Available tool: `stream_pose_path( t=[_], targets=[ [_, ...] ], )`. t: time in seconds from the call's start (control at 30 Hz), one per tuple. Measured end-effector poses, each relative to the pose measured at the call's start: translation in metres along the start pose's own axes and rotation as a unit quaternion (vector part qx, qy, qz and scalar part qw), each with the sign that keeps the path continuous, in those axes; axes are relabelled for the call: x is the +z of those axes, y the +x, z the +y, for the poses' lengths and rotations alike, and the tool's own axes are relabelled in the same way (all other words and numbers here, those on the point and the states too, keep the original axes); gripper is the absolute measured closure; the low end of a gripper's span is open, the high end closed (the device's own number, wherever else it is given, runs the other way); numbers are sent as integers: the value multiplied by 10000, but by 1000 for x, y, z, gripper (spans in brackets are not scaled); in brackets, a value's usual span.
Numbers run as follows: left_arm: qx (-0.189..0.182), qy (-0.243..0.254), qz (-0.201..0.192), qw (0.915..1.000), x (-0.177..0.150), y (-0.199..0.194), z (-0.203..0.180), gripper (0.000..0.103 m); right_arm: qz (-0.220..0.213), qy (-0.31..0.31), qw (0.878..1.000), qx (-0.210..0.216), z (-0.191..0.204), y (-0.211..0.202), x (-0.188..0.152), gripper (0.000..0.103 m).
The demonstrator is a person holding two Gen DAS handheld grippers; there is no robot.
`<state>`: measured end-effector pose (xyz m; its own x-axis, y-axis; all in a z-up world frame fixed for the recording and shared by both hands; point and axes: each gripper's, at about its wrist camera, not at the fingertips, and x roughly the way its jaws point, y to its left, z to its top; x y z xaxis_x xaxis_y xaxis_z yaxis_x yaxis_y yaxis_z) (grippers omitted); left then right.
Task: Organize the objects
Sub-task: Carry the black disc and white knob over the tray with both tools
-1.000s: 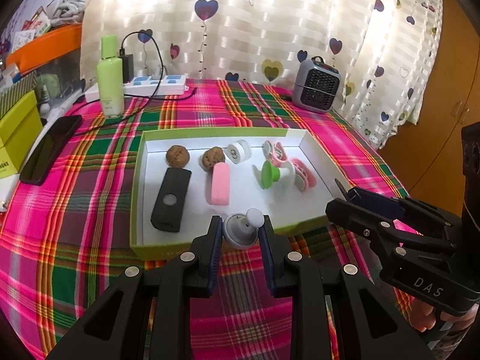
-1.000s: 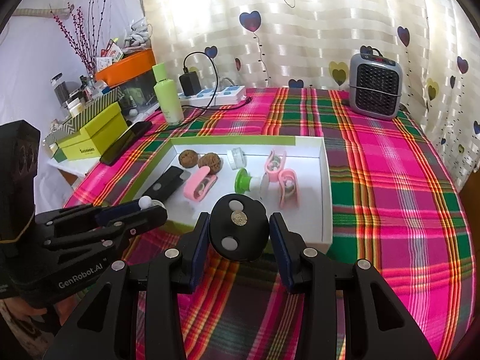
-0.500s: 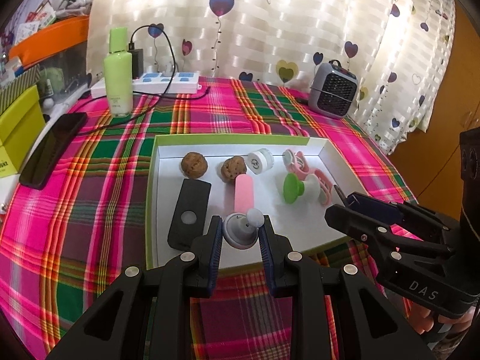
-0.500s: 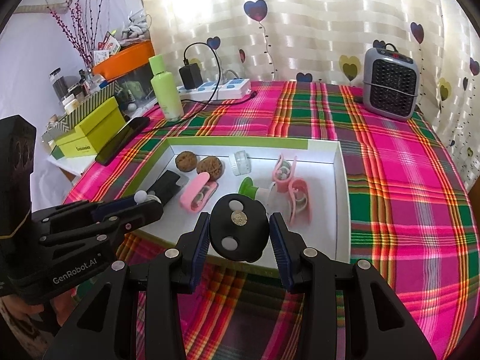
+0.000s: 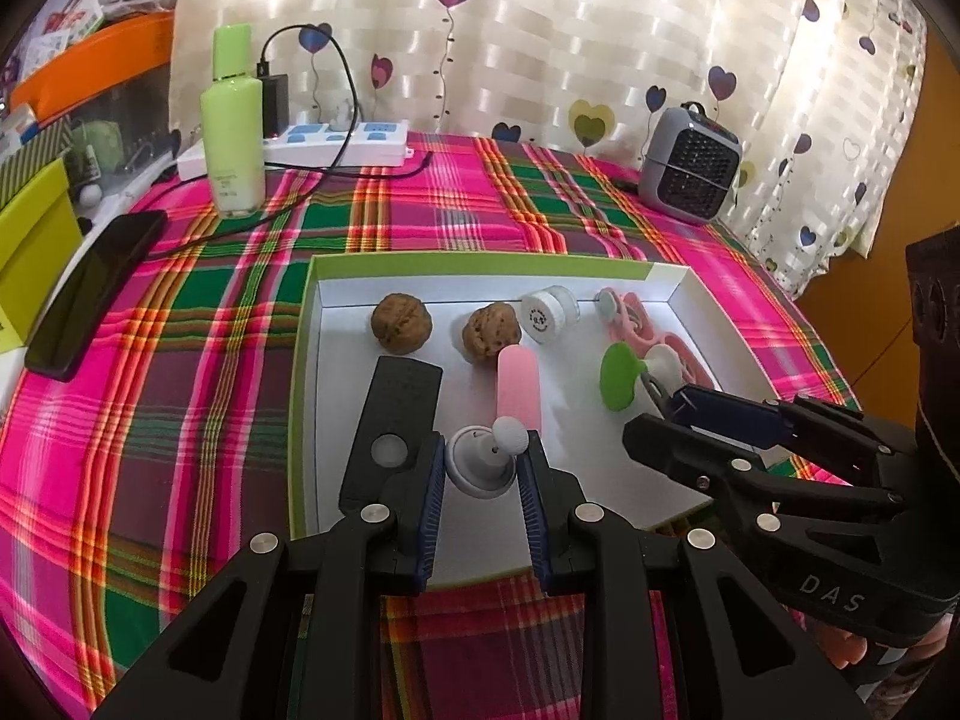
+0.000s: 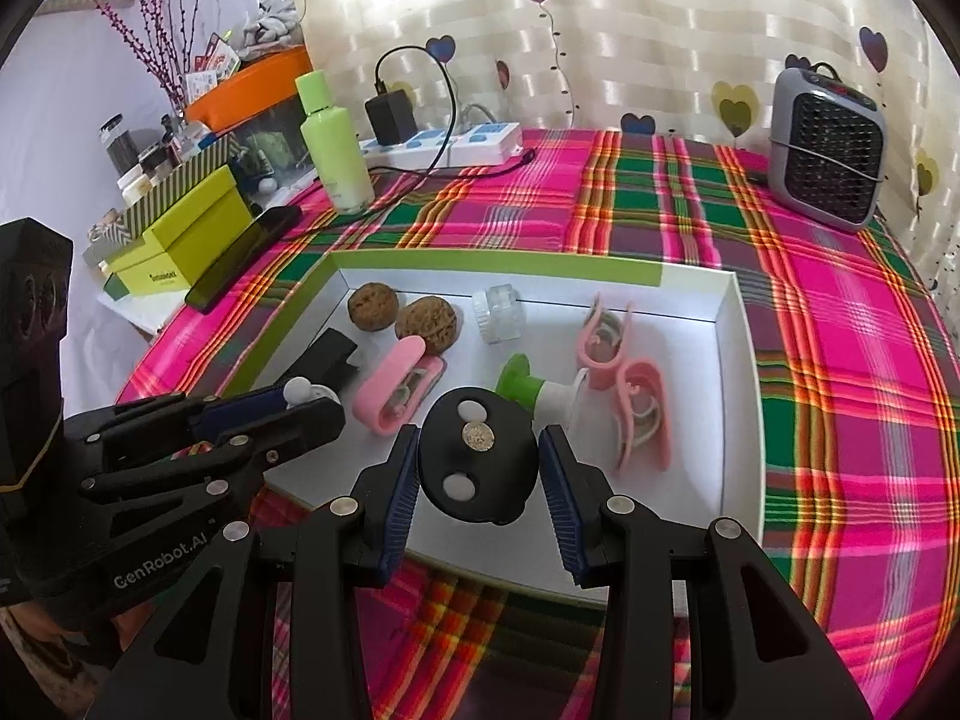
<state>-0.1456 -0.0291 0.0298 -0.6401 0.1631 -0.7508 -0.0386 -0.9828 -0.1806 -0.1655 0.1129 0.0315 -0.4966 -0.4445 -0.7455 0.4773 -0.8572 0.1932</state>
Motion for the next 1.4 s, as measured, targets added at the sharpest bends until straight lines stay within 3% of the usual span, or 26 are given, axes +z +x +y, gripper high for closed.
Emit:
stream_pose_path(
  t=[0.37,0.7,1.4],
  targets=[
    [16,35,65,10000,0,8,-2,80,258,-41,9996,-53,-3,13,1,62],
    [70,113,100,9999,4,13,-7,80,276,-140,9990,-312,-2,16,-1,62],
    [66,96,201,9997,2,21,-6,80,282,-85,9990,-322,-5,17,-1,62]
  ],
)
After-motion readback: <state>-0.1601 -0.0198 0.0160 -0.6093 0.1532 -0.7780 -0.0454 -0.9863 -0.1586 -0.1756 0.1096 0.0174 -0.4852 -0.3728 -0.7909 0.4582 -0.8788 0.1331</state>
